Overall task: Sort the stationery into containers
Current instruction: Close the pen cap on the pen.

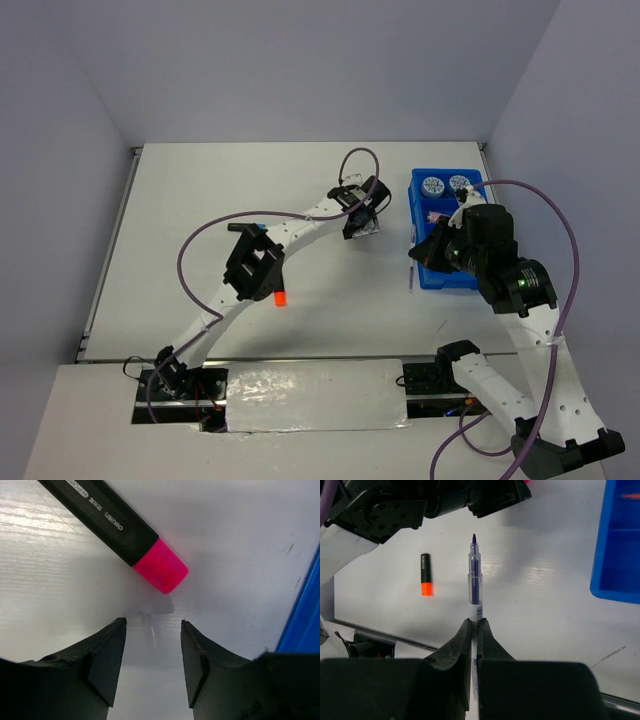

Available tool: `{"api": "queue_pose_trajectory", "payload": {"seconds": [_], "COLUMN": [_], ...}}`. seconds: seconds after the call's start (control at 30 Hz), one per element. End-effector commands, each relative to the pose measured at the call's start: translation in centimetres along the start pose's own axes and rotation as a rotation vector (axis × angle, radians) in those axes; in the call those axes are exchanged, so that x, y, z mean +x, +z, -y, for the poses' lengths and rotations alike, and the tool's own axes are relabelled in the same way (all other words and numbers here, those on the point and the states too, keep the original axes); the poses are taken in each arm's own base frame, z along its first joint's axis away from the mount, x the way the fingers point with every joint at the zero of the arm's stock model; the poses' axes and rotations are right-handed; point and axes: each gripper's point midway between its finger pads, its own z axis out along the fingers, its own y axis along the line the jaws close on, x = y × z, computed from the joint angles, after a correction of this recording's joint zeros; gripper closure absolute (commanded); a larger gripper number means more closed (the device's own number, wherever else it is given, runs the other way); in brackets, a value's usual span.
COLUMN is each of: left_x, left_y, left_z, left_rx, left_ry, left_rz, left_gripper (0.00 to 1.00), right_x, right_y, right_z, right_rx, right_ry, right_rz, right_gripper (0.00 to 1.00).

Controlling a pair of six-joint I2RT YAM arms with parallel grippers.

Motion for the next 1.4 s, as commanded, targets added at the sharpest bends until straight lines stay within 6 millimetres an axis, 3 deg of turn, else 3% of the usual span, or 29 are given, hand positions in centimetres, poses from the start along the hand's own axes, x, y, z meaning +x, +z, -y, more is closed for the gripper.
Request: {"api": "queue_pose_trajectory", "payload": {"seconds": [0.0,0.2,0.43,0.63,0.8,0.97,1.13,1.23,1.3,1.37], "left_x": [1.2,2.7,4.6,4.3,3.5,4.2,4.9,4.8,4.6,5.1], "left_y": [0.6,1.5,2.3,3.2,3.5,4.0,4.6,4.0,3.3,1.8], "left_z": [-0.3,-2.9,-4.9,-5.9,-6.0,-6.5,-7.4,-8.4,-9.4,-11.3], "left_rx": [-0.045,-0.150,-0.221,-0.238,-0.229,-0.231,-0.235,-0.271,-0.309,-0.378], "left_ry": [0.068,0.114,0.147,0.146,0.144,0.162,0.213,0.230,0.227,0.223], "left_rz": [0.022,0.006,-0.033,-0.044,-0.035,-0.063,-0.089,-0.100,-0.102,-0.124], "left_gripper": [0.41,0.55,0.57,0.58,0.68,0.83,0.87,0.97,0.93,0.96], "right_x": [-0.5,-0.6,-1.1,-0.5,-0.6,-0.9,-0.4,-0.3,-0.4,-0.5], "right_y": [-0.2,-0.5,-1.1,-1.1,-1.5,-1.8,-1.5,-1.5,-1.5,-1.4], "right_z": [-1.3,-2.1,-2.9,-2.8,-3.1,-3.7,-4.2,-4.6,-4.8,-4.8], "right_rx": [-0.067,-0.100,-0.131,-0.142,-0.154,-0.176,-0.216,-0.240,-0.248,-0.248], "right_ry": [-0.015,-0.019,-0.019,-0.011,-0.016,-0.017,-0.011,-0.004,0.000,0.002], "right_rz": [0.022,0.026,0.037,0.034,0.038,0.039,0.020,0.022,0.024,0.023], "right_gripper": [1.00,1.00,1.00,1.00,1.00,1.00,1.00,1.00,1.00,1.00]}}
